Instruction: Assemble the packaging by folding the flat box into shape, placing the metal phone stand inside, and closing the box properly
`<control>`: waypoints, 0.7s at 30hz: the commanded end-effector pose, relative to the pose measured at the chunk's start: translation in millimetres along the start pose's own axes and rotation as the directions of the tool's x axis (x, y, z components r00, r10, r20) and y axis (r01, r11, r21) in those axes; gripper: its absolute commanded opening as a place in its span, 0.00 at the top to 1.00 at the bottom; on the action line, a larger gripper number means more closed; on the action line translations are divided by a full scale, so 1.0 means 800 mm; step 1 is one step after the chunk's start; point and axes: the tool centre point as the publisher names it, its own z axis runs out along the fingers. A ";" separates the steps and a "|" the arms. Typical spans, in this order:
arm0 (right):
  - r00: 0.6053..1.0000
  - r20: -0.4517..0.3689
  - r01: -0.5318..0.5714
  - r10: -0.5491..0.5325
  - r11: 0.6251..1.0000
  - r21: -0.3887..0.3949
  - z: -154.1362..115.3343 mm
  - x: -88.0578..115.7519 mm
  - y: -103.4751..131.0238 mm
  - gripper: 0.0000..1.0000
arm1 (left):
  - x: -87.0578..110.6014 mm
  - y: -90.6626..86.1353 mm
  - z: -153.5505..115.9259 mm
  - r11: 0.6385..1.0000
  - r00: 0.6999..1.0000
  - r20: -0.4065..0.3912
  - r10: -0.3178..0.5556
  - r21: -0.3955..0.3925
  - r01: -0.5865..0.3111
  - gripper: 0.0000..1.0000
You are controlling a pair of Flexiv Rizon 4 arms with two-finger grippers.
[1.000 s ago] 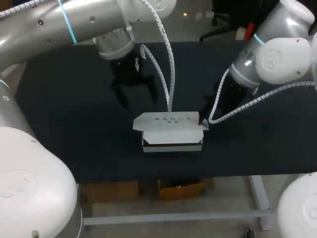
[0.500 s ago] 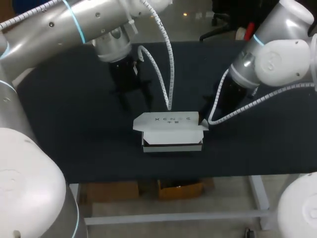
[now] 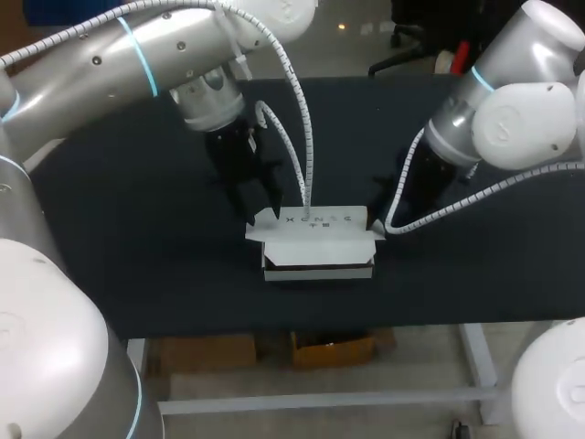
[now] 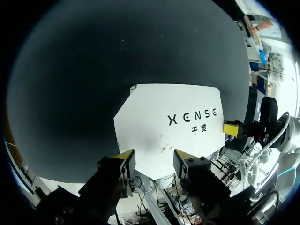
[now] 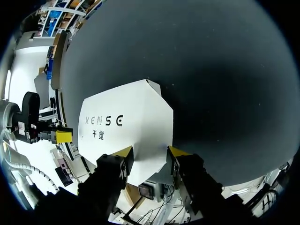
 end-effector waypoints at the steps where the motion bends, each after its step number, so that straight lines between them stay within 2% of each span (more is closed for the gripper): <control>1: 1.000 0.001 -0.003 0.003 1.000 -0.019 0.001 -0.002 -0.005 0.56 | 0.000 0.003 0.009 1.000 1.000 0.003 0.001 0.012 -0.001 0.47; 10: 1.000 -0.011 -0.019 0.018 0.999 -0.041 0.003 -0.002 0.000 0.57 | -0.003 0.007 0.018 0.999 1.000 0.003 0.003 0.041 -0.003 0.49; 21: 0.997 -0.025 -0.074 0.074 0.997 -0.006 0.005 0.003 0.003 0.57 | -0.008 0.012 0.028 0.998 1.000 0.004 0.000 0.069 0.000 0.48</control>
